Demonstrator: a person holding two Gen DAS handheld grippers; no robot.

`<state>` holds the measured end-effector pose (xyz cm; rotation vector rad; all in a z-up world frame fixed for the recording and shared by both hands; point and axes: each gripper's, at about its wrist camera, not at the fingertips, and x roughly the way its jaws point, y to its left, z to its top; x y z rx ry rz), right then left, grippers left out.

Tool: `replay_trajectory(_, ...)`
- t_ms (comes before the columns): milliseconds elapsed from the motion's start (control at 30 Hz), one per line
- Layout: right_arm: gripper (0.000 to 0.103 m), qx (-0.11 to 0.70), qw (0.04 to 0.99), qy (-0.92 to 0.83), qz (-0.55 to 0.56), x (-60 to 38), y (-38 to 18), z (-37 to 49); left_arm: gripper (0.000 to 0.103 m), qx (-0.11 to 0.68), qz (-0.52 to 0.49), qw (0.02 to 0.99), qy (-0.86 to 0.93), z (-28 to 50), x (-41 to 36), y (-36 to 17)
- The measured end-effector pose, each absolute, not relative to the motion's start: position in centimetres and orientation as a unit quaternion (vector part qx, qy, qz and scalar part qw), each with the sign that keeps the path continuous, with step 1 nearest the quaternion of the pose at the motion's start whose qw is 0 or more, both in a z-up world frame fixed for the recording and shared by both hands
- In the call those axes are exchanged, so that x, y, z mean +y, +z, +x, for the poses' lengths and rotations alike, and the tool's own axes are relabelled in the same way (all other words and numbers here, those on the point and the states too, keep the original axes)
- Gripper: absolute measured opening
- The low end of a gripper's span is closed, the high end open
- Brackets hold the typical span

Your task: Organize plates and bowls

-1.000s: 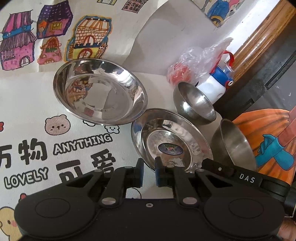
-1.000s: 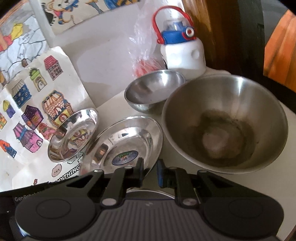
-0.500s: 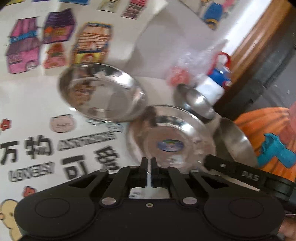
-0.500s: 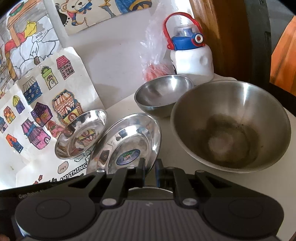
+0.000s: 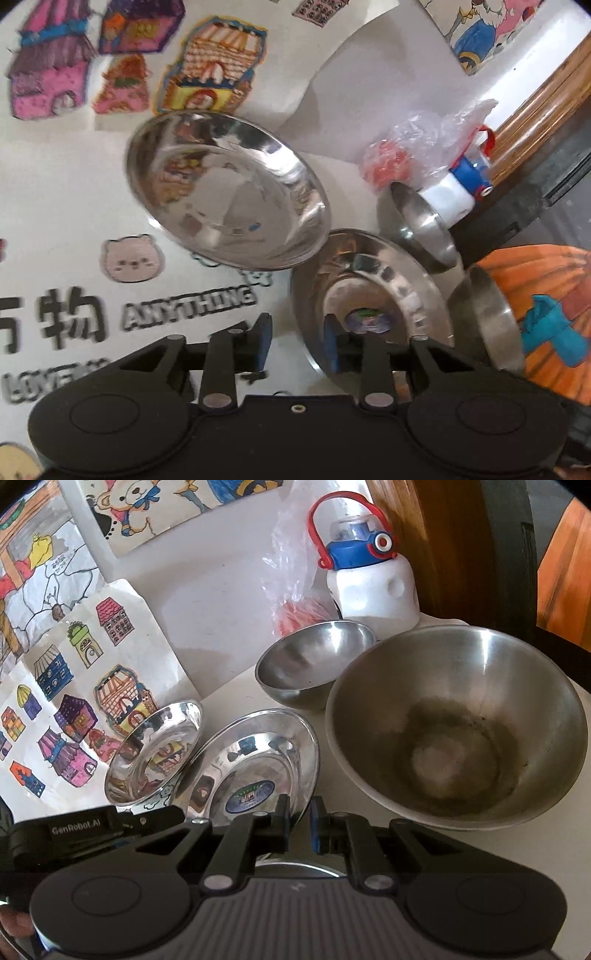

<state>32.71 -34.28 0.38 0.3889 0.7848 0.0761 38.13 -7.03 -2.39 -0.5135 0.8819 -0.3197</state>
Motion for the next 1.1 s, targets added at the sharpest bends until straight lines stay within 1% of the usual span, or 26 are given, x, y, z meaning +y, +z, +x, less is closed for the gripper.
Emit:
replay_trajectory(133,0.013,0.382,0.902,0.037,0.197,-34.5,0.2,32.9,0.044,0.416,-0.271,0.851,-0.173,38.8,-7.1,-2.8)
replay_trajectory(200,0.013,0.383,0.901,0.037,0.201,-34.6,0.2,33.0,0.044,0.414,-0.279,0.848,-0.180,39.0,-7.2,-2.9)
replay_trajectory(267,0.013,0.384,0.899,0.036,0.206,-34.7,0.2,33.0,0.042,0.416,-0.287,0.843,-0.182,39.4,-7.3,-3.1)
replay_trajectory(333,0.013,0.384,0.899,0.035,0.205,-34.7,0.1,33.1,0.031,0.421,-0.285,0.843,-0.177,39.7,-7.6,-3.2)
replay_trajectory(367,0.013,0.384,0.900,0.034,0.205,-34.7,0.1,33.1,0.028,0.420,-0.283,0.845,-0.173,39.7,-7.6,-3.1)
replay_trajectory(433,0.013,0.382,0.900,0.034,0.206,-34.7,0.1,33.1,0.013,0.421,-0.274,0.850,-0.159,39.7,-7.7,-3.2)
replay_trajectory(600,0.013,0.374,0.904,0.035,0.204,-34.7,0.3,32.8,0.012,0.416,-0.276,0.852,-0.160,39.2,-7.2,-3.3)
replay_trajectory(833,0.014,0.356,0.909,0.035,0.214,-35.2,0.4,32.3,0.012,0.397,-0.260,0.865,-0.162,37.5,-7.7,-2.0)
replay_trajectory(1100,0.014,0.346,0.913,0.042,0.214,-35.4,0.5,31.6,0.013,0.392,-0.257,0.868,-0.166,36.6,-7.9,-1.3)
